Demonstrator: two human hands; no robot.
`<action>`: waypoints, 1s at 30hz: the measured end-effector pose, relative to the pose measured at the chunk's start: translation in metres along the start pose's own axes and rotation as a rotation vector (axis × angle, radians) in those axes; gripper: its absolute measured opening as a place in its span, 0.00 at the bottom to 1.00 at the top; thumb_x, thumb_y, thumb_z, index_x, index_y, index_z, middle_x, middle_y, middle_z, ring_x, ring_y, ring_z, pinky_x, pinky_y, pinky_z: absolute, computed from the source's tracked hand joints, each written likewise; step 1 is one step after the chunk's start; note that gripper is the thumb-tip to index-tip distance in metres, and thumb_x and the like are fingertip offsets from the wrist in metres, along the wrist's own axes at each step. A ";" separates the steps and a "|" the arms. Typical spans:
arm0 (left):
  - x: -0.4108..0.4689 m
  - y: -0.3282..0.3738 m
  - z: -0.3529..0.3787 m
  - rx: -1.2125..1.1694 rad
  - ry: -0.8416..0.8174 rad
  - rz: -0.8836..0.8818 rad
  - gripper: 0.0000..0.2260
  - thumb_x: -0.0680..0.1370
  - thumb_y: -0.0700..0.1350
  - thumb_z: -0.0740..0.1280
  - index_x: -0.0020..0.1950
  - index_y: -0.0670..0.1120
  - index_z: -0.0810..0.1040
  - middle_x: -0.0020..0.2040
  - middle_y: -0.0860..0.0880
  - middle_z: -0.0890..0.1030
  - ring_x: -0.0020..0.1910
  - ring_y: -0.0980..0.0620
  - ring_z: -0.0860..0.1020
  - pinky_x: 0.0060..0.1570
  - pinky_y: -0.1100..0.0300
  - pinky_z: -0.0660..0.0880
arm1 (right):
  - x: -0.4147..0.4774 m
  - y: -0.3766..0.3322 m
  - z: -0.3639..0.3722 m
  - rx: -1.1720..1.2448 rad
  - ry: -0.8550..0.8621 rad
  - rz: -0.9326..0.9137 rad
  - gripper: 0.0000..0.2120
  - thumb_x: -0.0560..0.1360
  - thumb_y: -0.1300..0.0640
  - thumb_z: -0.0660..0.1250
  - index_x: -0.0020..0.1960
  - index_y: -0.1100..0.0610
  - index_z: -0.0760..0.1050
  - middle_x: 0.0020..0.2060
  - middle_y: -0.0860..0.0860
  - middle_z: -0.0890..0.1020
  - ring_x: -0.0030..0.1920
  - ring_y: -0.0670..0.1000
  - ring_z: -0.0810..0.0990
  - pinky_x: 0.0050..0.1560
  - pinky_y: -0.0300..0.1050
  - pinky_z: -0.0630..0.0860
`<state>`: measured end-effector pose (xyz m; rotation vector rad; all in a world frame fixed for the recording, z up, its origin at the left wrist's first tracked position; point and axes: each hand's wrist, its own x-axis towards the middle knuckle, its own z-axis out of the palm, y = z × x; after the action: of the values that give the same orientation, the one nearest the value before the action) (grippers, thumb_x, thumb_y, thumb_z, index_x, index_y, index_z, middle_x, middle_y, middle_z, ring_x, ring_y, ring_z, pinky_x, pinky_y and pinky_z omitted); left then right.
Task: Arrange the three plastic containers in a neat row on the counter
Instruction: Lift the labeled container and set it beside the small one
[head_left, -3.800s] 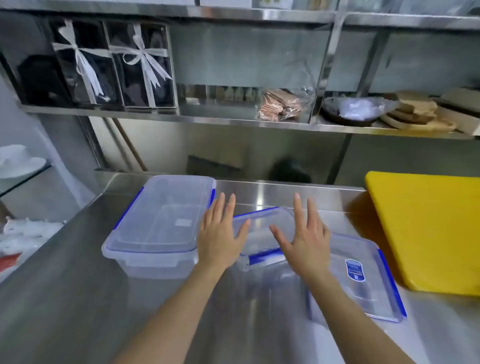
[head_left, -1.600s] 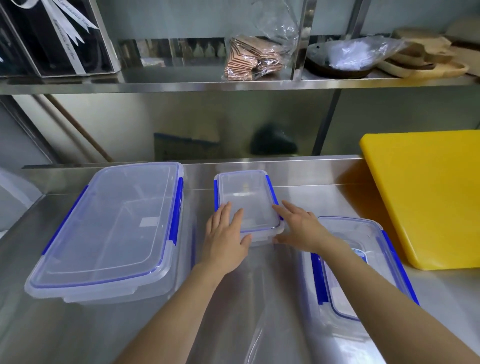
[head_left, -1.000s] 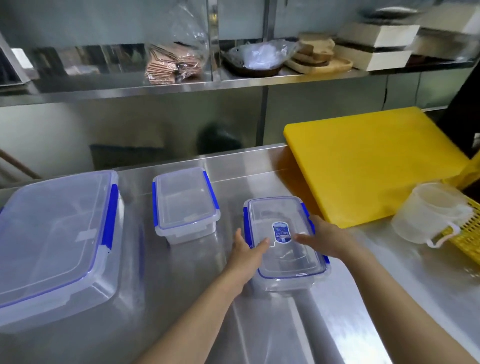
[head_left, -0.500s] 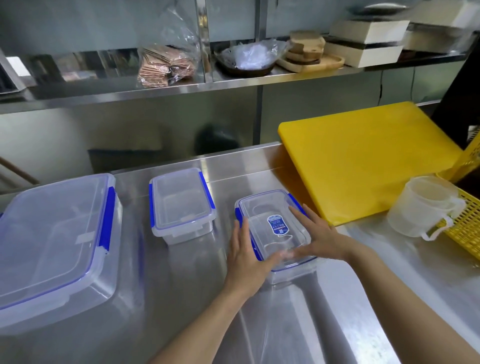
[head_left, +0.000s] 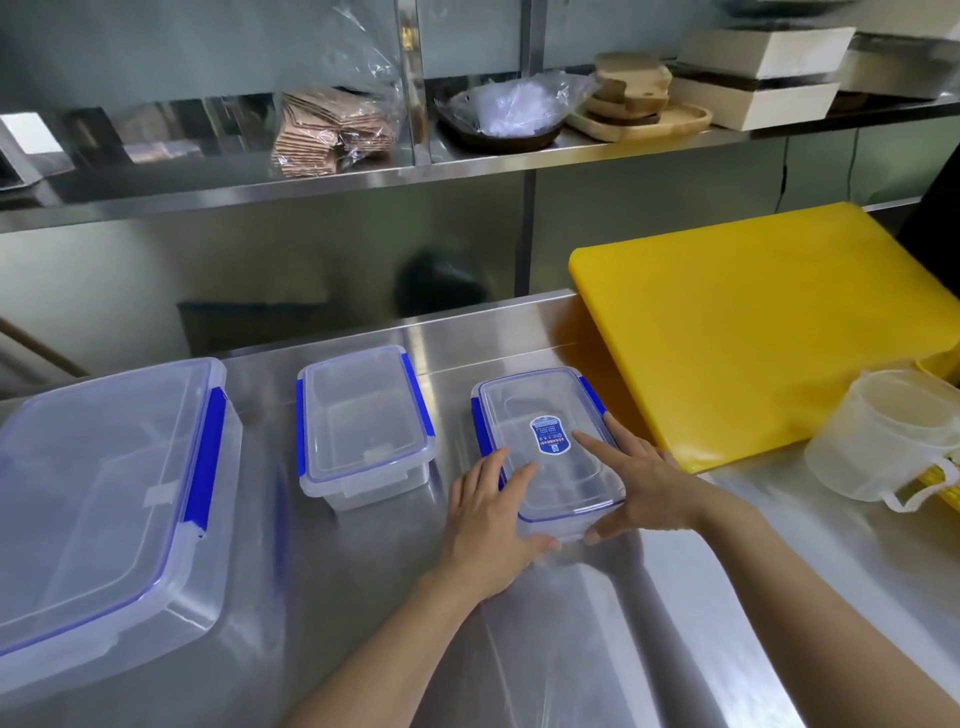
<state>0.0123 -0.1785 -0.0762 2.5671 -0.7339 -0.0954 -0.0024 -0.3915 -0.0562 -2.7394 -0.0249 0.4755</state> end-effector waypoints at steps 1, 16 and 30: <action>0.004 -0.001 -0.002 0.013 0.039 -0.001 0.32 0.70 0.58 0.70 0.70 0.53 0.62 0.74 0.49 0.61 0.72 0.49 0.58 0.70 0.55 0.58 | 0.007 0.000 0.000 0.011 0.017 -0.005 0.53 0.60 0.33 0.71 0.72 0.36 0.38 0.75 0.48 0.36 0.75 0.56 0.40 0.73 0.58 0.47; 0.054 -0.024 -0.006 0.248 -0.087 -0.087 0.40 0.77 0.48 0.65 0.74 0.49 0.36 0.78 0.49 0.38 0.76 0.48 0.38 0.71 0.54 0.39 | 0.081 -0.019 -0.012 -0.202 0.162 -0.011 0.38 0.73 0.39 0.59 0.74 0.46 0.42 0.77 0.52 0.44 0.76 0.54 0.40 0.74 0.54 0.46; -0.019 -0.125 -0.196 -0.023 0.643 -0.497 0.08 0.77 0.48 0.62 0.46 0.45 0.78 0.46 0.42 0.84 0.45 0.38 0.79 0.43 0.52 0.74 | 0.070 -0.209 -0.030 0.261 0.426 -0.183 0.16 0.75 0.50 0.62 0.59 0.56 0.74 0.49 0.56 0.83 0.49 0.59 0.80 0.48 0.50 0.77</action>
<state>0.0939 0.0069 0.0404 2.4723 0.1432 0.5339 0.0823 -0.2007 0.0216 -2.4940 -0.0962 -0.1498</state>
